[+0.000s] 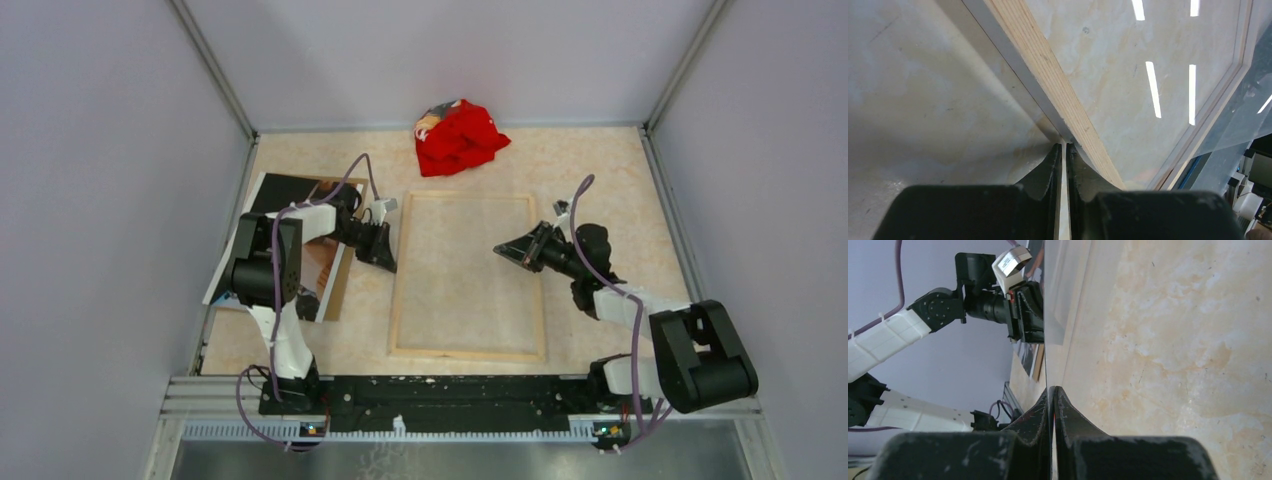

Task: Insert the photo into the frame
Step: Place the photo frame item in the photo frame.

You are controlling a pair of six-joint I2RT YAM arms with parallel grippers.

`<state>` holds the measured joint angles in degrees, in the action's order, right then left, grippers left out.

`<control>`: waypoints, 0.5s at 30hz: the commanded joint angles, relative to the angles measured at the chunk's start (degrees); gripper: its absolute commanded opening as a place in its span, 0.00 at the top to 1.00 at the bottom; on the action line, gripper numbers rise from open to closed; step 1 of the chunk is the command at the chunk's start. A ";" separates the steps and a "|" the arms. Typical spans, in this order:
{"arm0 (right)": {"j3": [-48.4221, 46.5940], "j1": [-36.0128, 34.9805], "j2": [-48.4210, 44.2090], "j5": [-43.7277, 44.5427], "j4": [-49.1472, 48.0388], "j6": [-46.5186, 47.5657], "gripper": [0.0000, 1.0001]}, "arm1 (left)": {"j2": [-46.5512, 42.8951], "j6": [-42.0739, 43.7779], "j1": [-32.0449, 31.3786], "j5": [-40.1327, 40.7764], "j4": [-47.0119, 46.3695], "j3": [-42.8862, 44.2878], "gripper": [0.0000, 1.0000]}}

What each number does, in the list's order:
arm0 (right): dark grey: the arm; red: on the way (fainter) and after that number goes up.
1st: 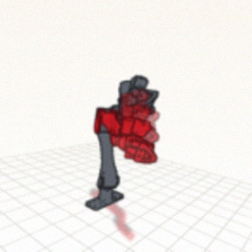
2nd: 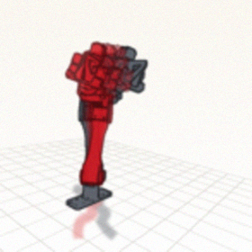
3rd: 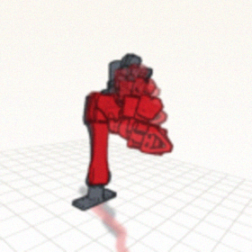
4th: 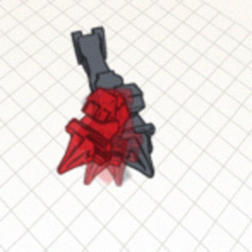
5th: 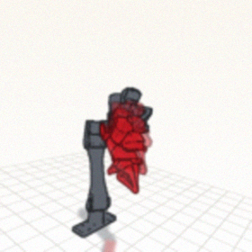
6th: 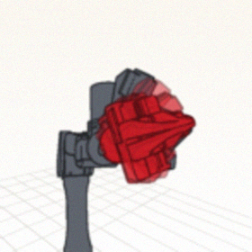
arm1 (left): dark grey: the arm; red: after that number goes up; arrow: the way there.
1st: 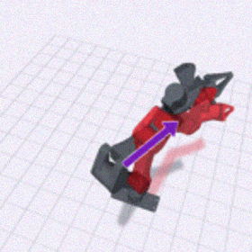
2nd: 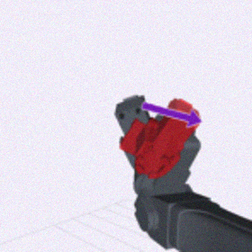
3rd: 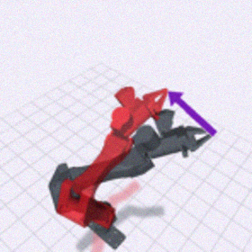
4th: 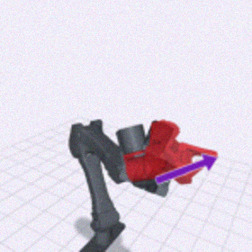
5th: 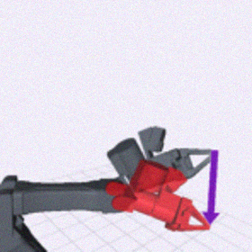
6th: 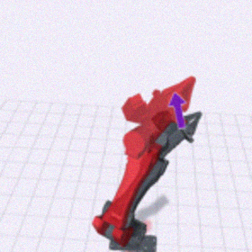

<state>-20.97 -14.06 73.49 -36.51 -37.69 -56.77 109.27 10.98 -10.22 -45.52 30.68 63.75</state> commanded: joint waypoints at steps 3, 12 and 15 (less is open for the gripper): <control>2.49 -0.80 -1.37 -3.12 -11.33 -2.56 1.00 | 1.36 0.13 -0.77 -0.14 -1.07 0.70 0.87; 3.64 -0.79 -1.98 -2.53 -14.09 -3.38 1.00 | 1.47 0.06 -0.77 0.02 -1.21 0.59 0.87; 3.59 -0.79 -0.02 -2.45 -14.71 -3.67 1.00 | 1.47 0.06 -0.77 -0.05 -1.14 0.63 0.87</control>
<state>-17.30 -14.11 72.18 -37.91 -47.81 -60.29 109.30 10.92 -10.24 -45.52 30.65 63.75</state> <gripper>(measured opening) 0.004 0.131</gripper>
